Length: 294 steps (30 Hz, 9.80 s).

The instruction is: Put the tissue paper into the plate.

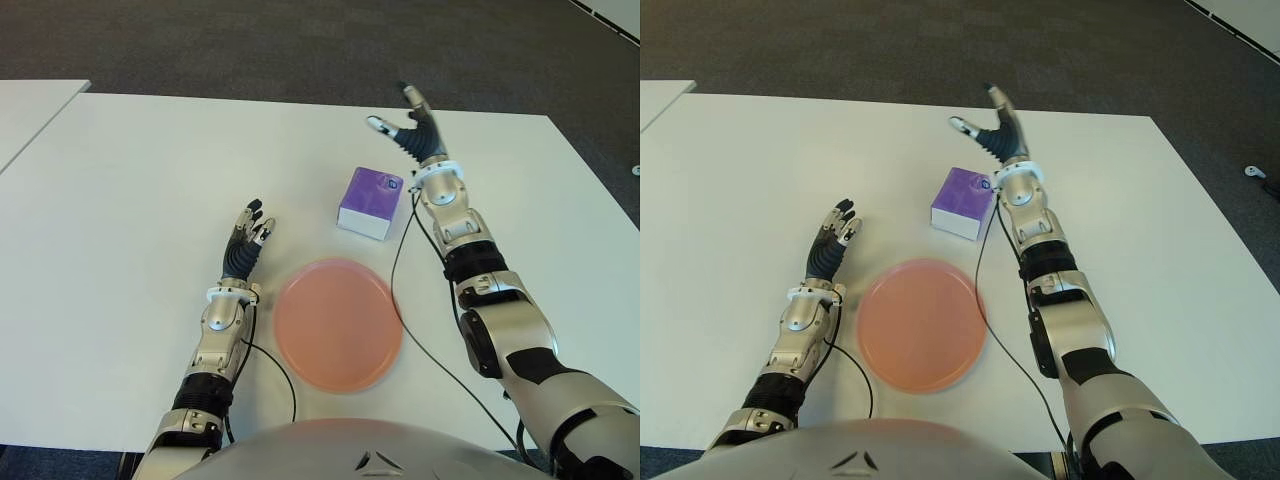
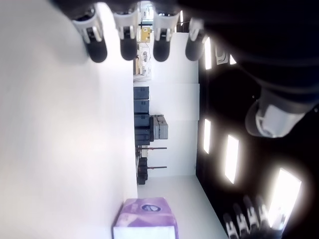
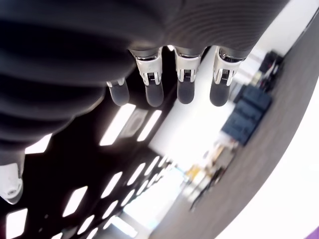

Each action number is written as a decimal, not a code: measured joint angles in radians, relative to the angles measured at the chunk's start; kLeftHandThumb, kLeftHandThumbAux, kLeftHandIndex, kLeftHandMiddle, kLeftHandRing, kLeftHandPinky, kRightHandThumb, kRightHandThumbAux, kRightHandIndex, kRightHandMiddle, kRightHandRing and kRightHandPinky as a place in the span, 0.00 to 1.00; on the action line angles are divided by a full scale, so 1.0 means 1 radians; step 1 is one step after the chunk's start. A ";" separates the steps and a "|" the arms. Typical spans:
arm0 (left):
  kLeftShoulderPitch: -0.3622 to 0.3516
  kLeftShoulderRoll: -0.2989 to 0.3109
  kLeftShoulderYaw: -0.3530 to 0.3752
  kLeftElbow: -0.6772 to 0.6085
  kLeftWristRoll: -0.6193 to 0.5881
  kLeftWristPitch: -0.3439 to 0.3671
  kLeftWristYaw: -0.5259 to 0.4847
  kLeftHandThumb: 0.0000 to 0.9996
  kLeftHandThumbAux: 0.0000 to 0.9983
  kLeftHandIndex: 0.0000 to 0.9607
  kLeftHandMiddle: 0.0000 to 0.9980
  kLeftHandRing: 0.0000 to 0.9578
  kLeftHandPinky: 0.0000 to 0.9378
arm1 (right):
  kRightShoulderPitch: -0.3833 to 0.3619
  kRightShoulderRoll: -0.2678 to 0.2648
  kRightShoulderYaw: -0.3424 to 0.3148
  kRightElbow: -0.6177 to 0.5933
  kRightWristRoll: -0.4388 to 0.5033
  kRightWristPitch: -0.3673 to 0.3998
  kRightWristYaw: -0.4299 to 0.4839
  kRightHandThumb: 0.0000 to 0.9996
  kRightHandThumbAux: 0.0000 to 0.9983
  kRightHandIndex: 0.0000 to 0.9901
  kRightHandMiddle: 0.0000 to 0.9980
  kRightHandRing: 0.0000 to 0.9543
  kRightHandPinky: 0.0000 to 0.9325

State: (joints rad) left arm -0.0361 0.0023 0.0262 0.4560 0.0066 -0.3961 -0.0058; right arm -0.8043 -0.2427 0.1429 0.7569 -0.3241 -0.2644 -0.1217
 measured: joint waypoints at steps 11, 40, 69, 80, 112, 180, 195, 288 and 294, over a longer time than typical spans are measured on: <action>-0.010 0.002 -0.001 0.016 0.005 0.000 0.005 0.00 0.43 0.00 0.00 0.00 0.00 | -0.012 -0.004 0.144 0.124 -0.121 -0.165 0.032 0.23 0.40 0.00 0.00 0.00 0.00; -0.019 0.006 0.003 0.039 0.004 -0.031 0.005 0.00 0.43 0.00 0.00 0.00 0.00 | -0.087 -0.010 0.340 0.417 -0.321 -0.134 -0.062 0.21 0.44 0.00 0.00 0.00 0.00; -0.020 0.017 0.005 0.045 -0.003 -0.037 0.004 0.00 0.43 0.00 0.00 0.00 0.00 | -0.085 -0.056 0.297 0.408 -0.292 -0.144 -0.057 0.17 0.41 0.00 0.00 0.00 0.00; -0.020 0.019 0.006 0.043 -0.009 -0.032 0.004 0.00 0.43 0.00 0.00 0.00 0.00 | -0.056 -0.080 0.274 0.357 -0.276 -0.168 -0.039 0.17 0.41 0.00 0.00 0.00 0.00; -0.022 0.024 0.008 0.049 -0.009 -0.035 -0.010 0.00 0.43 0.00 0.00 0.00 0.00 | 0.079 -0.237 0.270 0.132 -0.278 -0.263 0.040 0.18 0.42 0.00 0.00 0.00 0.00; -0.028 0.021 0.021 0.060 -0.014 -0.043 -0.010 0.00 0.44 0.00 0.00 0.00 0.00 | 0.035 -0.277 0.353 0.244 -0.341 -0.391 0.081 0.16 0.39 0.00 0.00 0.00 0.00; -0.022 0.013 0.022 0.053 -0.013 -0.042 -0.008 0.00 0.44 0.00 0.00 0.00 0.00 | 0.035 -0.254 0.373 0.267 -0.359 -0.388 0.045 0.19 0.43 0.00 0.00 0.00 0.00; 0.024 0.017 0.034 -0.024 -0.028 0.022 -0.001 0.00 0.46 0.00 0.00 0.00 0.00 | 0.716 -0.796 0.062 -0.888 -0.551 -0.301 0.399 0.11 0.47 0.00 0.02 0.00 0.00; 0.025 0.018 0.034 -0.026 -0.029 0.025 -0.001 0.00 0.47 0.00 0.00 0.00 0.00 | 0.718 -0.796 0.058 -0.891 -0.552 -0.301 0.403 0.10 0.47 0.00 0.02 0.00 0.00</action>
State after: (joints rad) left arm -0.0113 0.0205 0.0601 0.4295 -0.0221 -0.3706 -0.0069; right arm -0.0858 -1.0386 0.2012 -0.1341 -0.8763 -0.5657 0.2813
